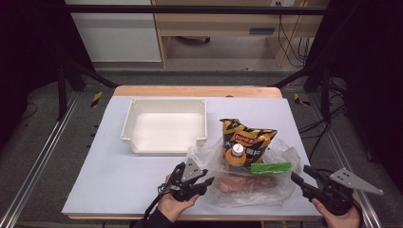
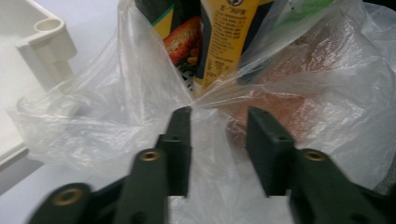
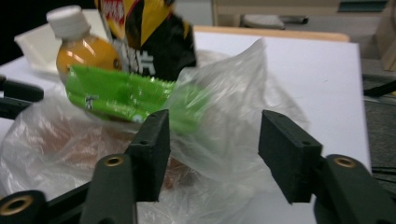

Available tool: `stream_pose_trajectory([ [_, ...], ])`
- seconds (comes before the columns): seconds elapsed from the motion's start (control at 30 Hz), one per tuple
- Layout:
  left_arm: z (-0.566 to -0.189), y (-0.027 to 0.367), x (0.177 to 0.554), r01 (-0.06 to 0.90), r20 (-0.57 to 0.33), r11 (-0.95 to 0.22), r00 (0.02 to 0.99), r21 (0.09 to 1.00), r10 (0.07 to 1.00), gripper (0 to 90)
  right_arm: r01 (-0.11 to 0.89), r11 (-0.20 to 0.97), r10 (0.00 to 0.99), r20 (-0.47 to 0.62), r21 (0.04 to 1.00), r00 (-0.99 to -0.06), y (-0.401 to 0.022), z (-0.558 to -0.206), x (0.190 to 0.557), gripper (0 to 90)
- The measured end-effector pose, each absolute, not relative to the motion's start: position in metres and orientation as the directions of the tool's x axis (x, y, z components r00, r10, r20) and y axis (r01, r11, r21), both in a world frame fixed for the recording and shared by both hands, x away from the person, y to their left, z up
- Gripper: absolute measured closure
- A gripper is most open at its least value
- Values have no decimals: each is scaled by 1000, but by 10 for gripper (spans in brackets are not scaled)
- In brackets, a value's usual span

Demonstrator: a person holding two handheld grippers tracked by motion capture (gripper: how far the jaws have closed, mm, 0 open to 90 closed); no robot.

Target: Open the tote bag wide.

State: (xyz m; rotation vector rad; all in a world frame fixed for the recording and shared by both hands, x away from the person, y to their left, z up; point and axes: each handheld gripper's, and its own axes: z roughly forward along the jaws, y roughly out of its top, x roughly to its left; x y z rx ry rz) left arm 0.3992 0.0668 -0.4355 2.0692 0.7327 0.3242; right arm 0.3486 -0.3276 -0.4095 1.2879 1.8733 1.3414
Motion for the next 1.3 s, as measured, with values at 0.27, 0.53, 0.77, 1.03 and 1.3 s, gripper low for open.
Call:
stream_pose_trajectory([
  [0.27,-449,54,405,418,-45,-486,792,767,609,796,432,155,872,82,889,-482,-317,-423,357,859],
  [0.53,-449,63,398,422,-79,-497,816,759,573,900,488,115,890,129,865,-437,-330,-430,348,900],
  [0.77,-459,70,396,440,-106,-494,817,750,567,900,587,114,906,157,802,-392,-324,-460,361,899],
  [1.03,-476,64,397,451,-108,-513,818,731,566,900,619,125,919,144,775,-367,-319,-485,379,839],
  [1.3,-472,69,400,450,-113,-478,806,755,581,874,600,141,917,124,787,-379,-312,-490,386,769],
])
